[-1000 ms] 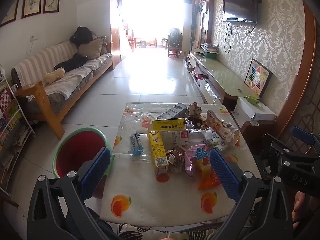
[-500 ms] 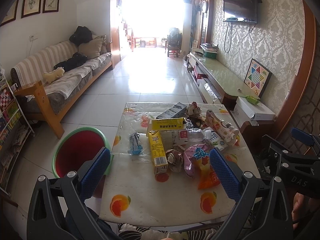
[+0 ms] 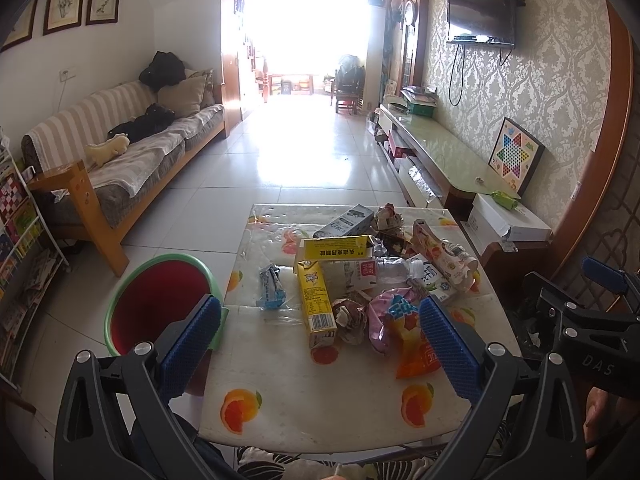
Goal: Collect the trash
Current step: 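Move both grippers toward the trash-covered table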
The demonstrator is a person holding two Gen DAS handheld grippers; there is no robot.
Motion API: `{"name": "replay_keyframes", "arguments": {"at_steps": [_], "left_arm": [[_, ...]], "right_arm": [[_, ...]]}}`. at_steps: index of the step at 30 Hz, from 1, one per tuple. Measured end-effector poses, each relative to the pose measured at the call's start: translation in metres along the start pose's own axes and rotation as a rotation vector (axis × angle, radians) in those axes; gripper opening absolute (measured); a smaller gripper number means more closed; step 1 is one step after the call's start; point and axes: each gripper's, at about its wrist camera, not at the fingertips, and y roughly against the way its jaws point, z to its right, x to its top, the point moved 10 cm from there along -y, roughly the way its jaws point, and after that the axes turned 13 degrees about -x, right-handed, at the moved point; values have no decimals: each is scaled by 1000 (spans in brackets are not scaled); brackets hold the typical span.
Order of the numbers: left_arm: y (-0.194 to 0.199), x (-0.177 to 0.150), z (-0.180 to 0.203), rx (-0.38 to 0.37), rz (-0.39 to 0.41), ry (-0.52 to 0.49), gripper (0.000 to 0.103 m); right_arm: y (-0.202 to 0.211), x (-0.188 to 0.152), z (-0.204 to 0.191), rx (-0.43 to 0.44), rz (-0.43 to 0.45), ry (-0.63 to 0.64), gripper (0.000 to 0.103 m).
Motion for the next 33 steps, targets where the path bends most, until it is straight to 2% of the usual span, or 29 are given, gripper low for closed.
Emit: {"name": "replay_keyframes", "arguments": {"at_steps": [11, 16, 20, 22, 29, 33], "left_arm": [[-7, -8, -4, 1, -20, 4, 95], [-26, -17, -9, 7, -49, -13, 95], [-50, -24, -20, -6, -96, 29, 95], [-63, -26, -28, -8, -114, 58, 95], [-132, -37, -44, -59, -229, 112, 95], [-172, -37, -55, -8, -269, 127, 95]], "right_arm": [[-7, -6, 2, -1, -12, -5, 100], [-32, -16, 6, -8, -45, -7, 100], [-60, -28, 8, -13, -102, 8, 100], [-69, -28, 8, -9, -100, 7, 100], [-104, -54, -1, 42, -214, 21, 100], [-118, -70, -11, 75, -260, 27, 100]]}}
